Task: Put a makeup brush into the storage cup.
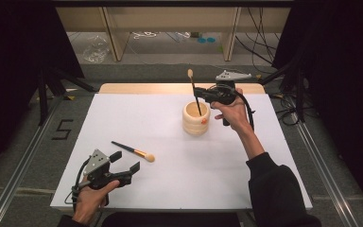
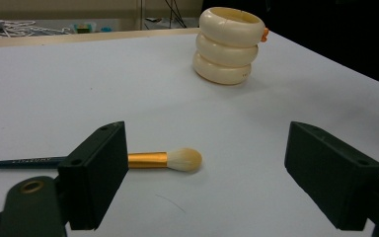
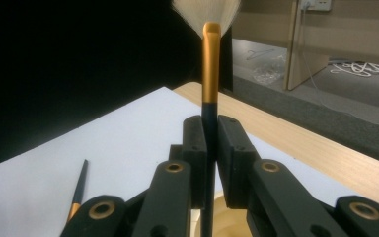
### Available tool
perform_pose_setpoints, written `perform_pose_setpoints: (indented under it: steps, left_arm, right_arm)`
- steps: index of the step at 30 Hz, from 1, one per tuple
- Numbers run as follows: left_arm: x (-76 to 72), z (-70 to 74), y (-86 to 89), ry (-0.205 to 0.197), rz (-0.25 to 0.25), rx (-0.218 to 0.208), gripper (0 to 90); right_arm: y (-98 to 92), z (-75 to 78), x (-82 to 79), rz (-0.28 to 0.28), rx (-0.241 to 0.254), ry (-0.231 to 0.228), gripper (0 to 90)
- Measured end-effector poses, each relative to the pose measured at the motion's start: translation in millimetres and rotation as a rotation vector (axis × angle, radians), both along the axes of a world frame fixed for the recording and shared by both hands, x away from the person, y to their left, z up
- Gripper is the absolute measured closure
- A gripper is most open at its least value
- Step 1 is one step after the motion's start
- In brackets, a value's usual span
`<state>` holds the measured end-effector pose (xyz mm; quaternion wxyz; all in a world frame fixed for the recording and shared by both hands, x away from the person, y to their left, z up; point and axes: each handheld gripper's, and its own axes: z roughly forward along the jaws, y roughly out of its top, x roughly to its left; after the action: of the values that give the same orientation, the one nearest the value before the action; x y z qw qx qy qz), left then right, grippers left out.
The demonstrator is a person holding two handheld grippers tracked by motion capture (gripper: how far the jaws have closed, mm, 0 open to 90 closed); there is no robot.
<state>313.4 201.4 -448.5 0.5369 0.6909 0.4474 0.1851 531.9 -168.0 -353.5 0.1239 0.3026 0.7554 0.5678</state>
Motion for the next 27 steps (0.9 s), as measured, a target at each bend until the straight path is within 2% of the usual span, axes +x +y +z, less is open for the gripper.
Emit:
perform_pose_setpoints:
  steps: [1,6,10,11,12,13,14,16,22,27]
  left_arm:
    - [1.4,0.2,1.7,-0.021,0.002,0.023,16.7]
    - [2.4,0.1,2.4,-0.03,0.002,0.036,16.7]
    - [2.4,0.1,2.7,-0.031,0.003,0.036,16.7]
    - [2.2,0.2,2.7,-0.032,0.005,0.035,16.7]
    - [2.1,0.3,2.6,-0.033,0.007,0.032,16.7]
    - [2.2,0.3,2.8,-0.033,0.006,0.034,16.7]
    - [2.4,0.2,3.1,-0.032,0.005,0.039,16.7]
    - [2.6,0.3,4.0,-0.03,0.002,0.051,16.7]
    - [3.1,0.0,3.1,-0.033,0.004,0.041,16.7]
    - [2.9,0.2,3.1,-0.038,0.001,0.041,16.7]
  right_arm:
    - [0.7,-0.5,1.4,-0.003,-0.011,-0.007,83.2]
    - [4.5,-1.1,7.9,-0.021,-0.011,-0.012,83.2]
    - [4.8,-5.5,15.3,-0.045,-0.012,-0.04,83.2]
    - [4.8,-5.5,15.3,-0.045,-0.012,-0.04,83.2]
    - [4.6,-5.8,15.0,-0.046,-0.01,-0.014,83.2]
    - [3.8,-6.7,16.2,-0.053,-0.014,-0.028,83.2]
    - [3.3,-7.2,16.5,-0.053,-0.017,-0.014,83.2]
    - [2.7,-9.1,18.5,-0.061,-0.014,-0.019,83.2]
    - [2.8,-13.1,21.9,-0.069,-0.02,-0.028,83.2]
    - [2.9,-18.4,24.4,-0.078,-0.023,-0.01,83.2]
